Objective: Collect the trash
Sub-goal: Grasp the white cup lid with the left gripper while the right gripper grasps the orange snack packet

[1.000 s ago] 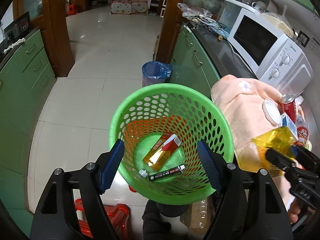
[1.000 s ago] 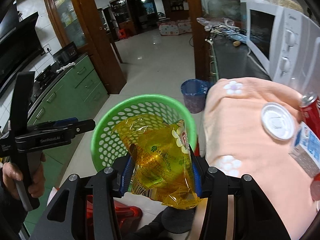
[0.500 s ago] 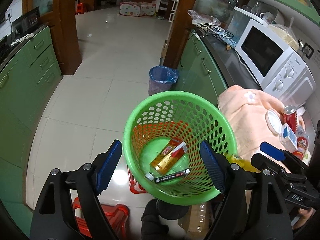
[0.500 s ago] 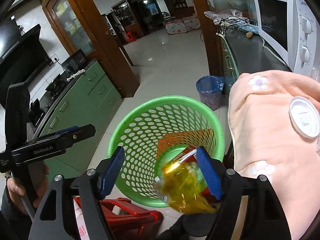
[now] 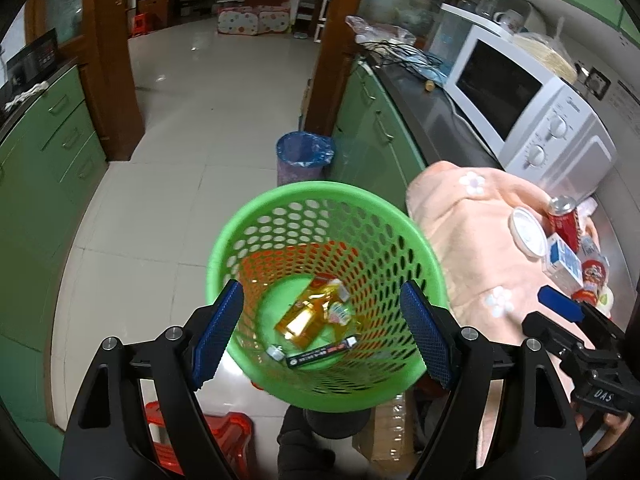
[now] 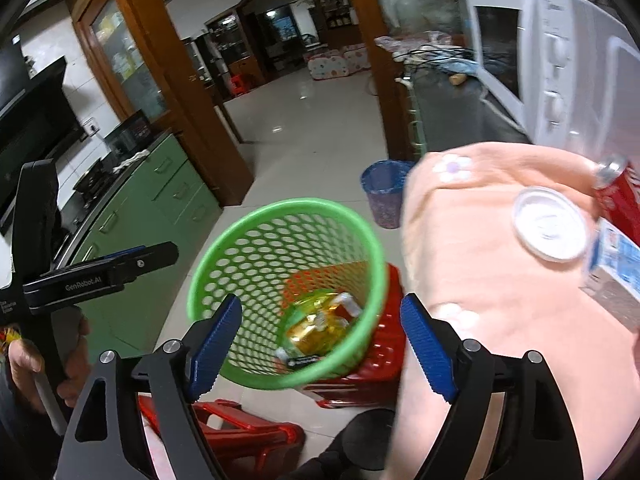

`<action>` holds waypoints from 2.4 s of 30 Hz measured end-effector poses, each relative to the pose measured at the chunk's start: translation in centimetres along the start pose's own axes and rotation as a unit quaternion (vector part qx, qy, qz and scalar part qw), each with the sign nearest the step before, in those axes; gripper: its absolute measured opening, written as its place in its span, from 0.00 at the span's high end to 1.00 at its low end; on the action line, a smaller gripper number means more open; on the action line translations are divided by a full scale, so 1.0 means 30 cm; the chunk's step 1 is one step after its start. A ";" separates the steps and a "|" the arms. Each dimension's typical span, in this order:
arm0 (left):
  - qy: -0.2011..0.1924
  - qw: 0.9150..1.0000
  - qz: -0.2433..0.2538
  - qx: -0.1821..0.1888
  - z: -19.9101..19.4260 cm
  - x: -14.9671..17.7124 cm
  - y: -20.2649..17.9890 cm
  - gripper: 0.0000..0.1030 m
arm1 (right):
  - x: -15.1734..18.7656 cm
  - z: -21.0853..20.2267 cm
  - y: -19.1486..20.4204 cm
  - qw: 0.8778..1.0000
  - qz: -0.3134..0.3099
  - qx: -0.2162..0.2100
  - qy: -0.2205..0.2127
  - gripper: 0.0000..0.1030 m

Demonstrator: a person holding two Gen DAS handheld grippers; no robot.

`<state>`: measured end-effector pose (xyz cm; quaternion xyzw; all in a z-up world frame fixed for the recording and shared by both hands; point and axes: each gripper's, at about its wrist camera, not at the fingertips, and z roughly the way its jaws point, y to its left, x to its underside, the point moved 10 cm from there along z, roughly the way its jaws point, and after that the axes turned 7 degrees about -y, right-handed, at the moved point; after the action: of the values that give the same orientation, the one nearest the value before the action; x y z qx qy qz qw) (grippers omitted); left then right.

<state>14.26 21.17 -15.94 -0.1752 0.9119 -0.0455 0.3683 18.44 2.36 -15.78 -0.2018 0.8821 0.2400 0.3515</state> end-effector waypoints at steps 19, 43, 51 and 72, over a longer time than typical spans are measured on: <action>0.018 0.996 0.067 0.055 0.051 0.019 -0.309 0.23 | 0.018 -0.348 -0.570 0.981 0.092 0.160 -0.053 0.23; 0.038 0.975 0.177 0.125 0.098 0.078 -0.762 0.23 | 0.271 -0.747 -1.228 0.932 0.129 0.339 -0.006 0.23; 0.044 0.965 0.219 0.138 0.160 0.087 -0.896 0.16 | 0.325 -0.702 -1.304 0.931 0.122 0.342 0.027 0.23; 0.101 0.943 0.285 0.141 0.488 0.057 -1.117 0.05 | 0.397 -0.701 -1.331 0.930 0.141 0.337 0.042 0.48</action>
<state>32.77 -10.06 -20.55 0.1513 0.9403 -0.0845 0.2930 20.40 -43.84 -22.14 0.0448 0.9443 -0.0333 0.3244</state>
